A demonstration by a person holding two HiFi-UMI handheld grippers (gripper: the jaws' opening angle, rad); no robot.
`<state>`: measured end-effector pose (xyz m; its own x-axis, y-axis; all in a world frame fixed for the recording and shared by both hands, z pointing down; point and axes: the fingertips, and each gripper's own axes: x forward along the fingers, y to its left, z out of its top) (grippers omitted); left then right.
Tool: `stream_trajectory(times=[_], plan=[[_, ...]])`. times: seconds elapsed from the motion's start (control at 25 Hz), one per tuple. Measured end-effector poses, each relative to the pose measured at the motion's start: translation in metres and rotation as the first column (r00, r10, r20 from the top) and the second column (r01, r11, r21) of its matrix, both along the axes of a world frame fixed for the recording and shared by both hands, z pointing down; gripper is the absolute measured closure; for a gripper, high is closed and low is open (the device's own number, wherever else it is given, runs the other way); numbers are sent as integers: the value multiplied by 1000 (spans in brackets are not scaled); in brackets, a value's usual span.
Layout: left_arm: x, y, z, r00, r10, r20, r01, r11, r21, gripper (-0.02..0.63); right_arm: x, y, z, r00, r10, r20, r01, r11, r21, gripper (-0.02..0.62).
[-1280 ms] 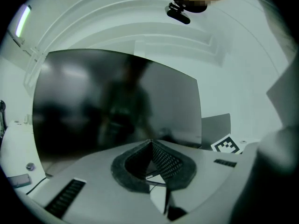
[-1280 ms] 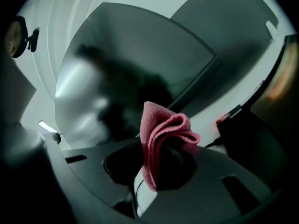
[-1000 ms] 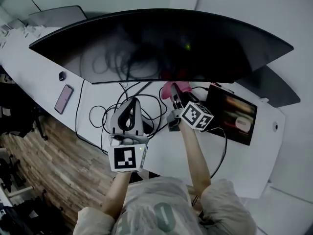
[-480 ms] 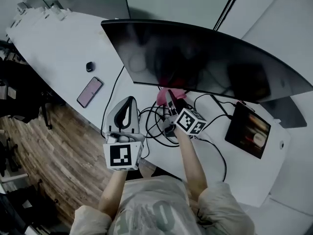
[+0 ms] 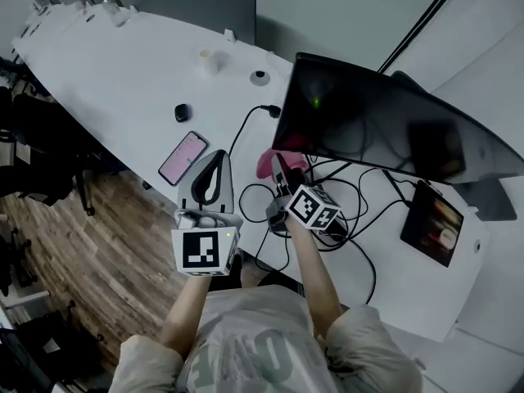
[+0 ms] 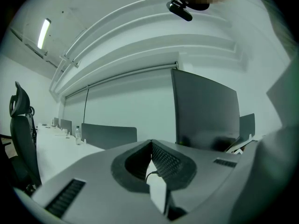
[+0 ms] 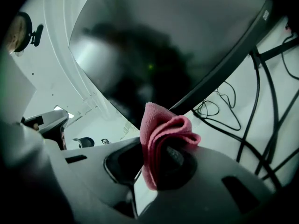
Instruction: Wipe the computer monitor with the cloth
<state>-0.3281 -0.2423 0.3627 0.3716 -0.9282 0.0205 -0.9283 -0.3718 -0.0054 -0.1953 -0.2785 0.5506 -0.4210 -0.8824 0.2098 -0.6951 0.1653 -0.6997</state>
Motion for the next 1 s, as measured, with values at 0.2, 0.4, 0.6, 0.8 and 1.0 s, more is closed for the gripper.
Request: stream_trajectory(times=[0.2, 0.4, 0.6, 0.8, 1.0], plan=[[-30, -8, 2, 1000, 8, -2, -8, 1000, -6, 591, -28, -4, -1, 1000, 4, 20, -4, 1000, 2, 541], [-41, -16, 4, 999, 37, 8, -37, 999, -5, 591, -34, -8, -3, 999, 40, -10, -40, 999, 15, 540], [-42, -20, -2, 997, 67, -26, -67, 998, -3, 591, -35, -7, 0, 997, 67, -26, -67, 998, 20, 541], [-53, -22, 5, 996, 81, -26, -82, 996, -24, 591, -46, 7, 8, 995, 94, -32, -95, 995, -27, 541], [-58, -21, 11, 995, 66, -74, -68, 997, -37, 591, -85, 27, -7, 999, 7, -32, -7, 1000, -21, 541]])
